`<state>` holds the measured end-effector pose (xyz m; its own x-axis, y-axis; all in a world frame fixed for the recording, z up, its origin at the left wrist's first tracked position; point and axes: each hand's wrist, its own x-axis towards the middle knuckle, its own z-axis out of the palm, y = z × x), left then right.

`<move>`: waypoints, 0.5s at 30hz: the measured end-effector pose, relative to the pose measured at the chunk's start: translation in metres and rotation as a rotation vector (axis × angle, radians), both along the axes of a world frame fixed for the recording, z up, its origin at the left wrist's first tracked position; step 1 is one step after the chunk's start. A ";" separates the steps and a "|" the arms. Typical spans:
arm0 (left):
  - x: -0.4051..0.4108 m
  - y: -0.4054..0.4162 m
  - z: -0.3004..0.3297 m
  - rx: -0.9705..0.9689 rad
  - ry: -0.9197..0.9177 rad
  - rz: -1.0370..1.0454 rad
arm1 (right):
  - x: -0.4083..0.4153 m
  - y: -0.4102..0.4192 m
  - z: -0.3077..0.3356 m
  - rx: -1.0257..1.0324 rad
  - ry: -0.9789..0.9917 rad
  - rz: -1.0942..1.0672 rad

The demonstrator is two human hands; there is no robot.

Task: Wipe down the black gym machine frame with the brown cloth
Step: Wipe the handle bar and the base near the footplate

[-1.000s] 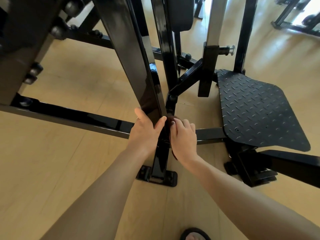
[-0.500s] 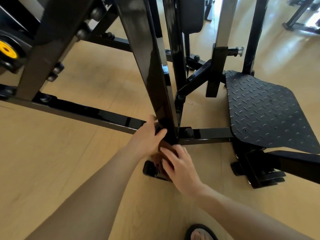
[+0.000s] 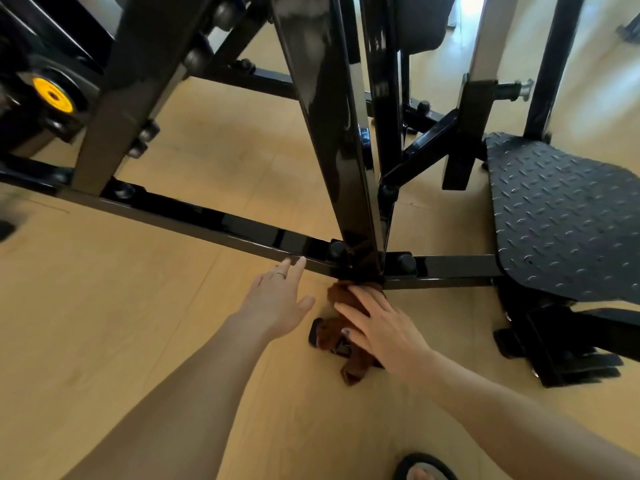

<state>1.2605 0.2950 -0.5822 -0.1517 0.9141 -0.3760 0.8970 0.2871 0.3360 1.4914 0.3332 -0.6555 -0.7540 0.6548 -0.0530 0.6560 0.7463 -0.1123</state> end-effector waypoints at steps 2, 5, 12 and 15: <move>0.000 -0.002 -0.001 -0.010 0.013 0.003 | -0.006 -0.002 0.000 -0.002 0.066 -0.107; -0.005 -0.010 -0.002 -0.053 0.067 0.003 | -0.001 -0.028 -0.016 0.087 0.063 -0.059; -0.021 -0.012 0.033 -0.042 0.158 -0.015 | 0.006 0.022 -0.002 0.133 -0.071 0.140; -0.027 -0.002 0.057 -0.057 0.197 -0.003 | -0.008 0.014 0.002 0.083 -0.048 0.002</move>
